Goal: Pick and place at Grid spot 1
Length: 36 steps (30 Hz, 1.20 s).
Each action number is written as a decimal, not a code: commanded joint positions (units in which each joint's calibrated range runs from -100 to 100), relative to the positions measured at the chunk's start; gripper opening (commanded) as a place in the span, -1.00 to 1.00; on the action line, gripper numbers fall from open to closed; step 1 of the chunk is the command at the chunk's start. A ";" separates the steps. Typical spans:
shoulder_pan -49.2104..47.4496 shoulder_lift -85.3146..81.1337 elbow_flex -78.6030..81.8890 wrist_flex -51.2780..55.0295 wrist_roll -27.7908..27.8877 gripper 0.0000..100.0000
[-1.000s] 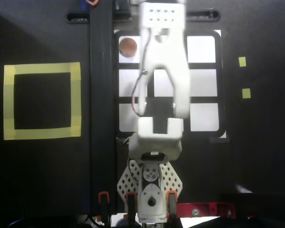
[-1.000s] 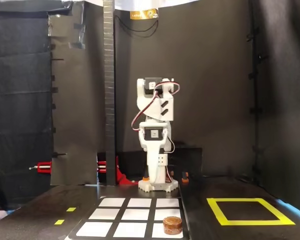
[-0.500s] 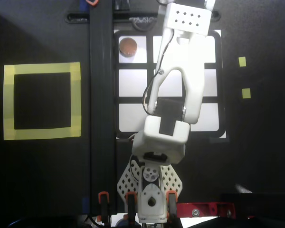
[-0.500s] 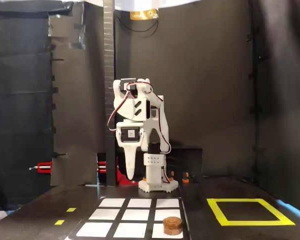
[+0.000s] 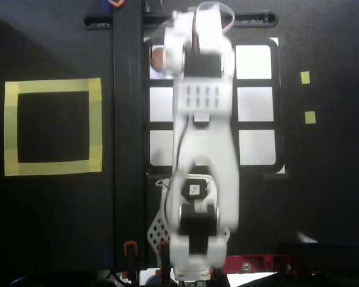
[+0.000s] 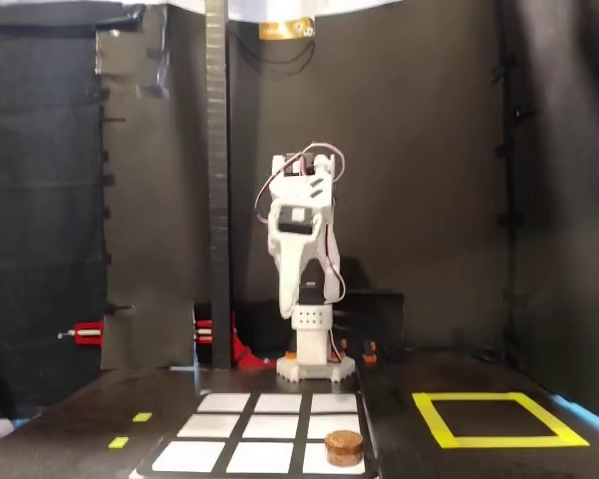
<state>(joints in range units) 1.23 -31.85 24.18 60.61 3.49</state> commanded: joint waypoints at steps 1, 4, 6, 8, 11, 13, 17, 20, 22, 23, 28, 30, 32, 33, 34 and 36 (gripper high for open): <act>-0.60 -12.95 13.49 -13.41 -0.73 -1.00; -1.69 -26.26 29.44 -25.20 -0.83 -1.00; -2.28 -33.90 38.15 -30.35 -0.83 -1.00; -2.61 -41.79 48.05 -36.32 -0.68 -1.00; -2.78 -53.38 62.16 -44.21 -0.49 -1.00; -3.28 -57.85 66.93 -42.97 -0.44 -1.00; -4.04 -63.51 73.16 -31.76 -0.73 -1.00; -4.12 -67.72 75.73 -24.29 -0.49 -1.00; -4.29 -67.72 75.73 -20.30 -0.49 -1.00; -4.54 -67.80 75.73 -16.40 -0.44 -0.99; -4.37 -67.80 75.73 -15.40 -0.59 -1.00; -4.37 -67.80 75.73 -15.40 -0.59 -1.00; -4.29 -67.80 75.73 -15.40 -0.68 -1.00; -4.04 -67.80 75.73 -15.40 -0.73 -1.00; -3.53 -67.80 75.73 -15.40 -0.88 -1.00; -2.11 -67.80 75.73 -15.32 -1.71 -1.00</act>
<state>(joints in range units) -2.13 -99.39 99.64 45.10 2.56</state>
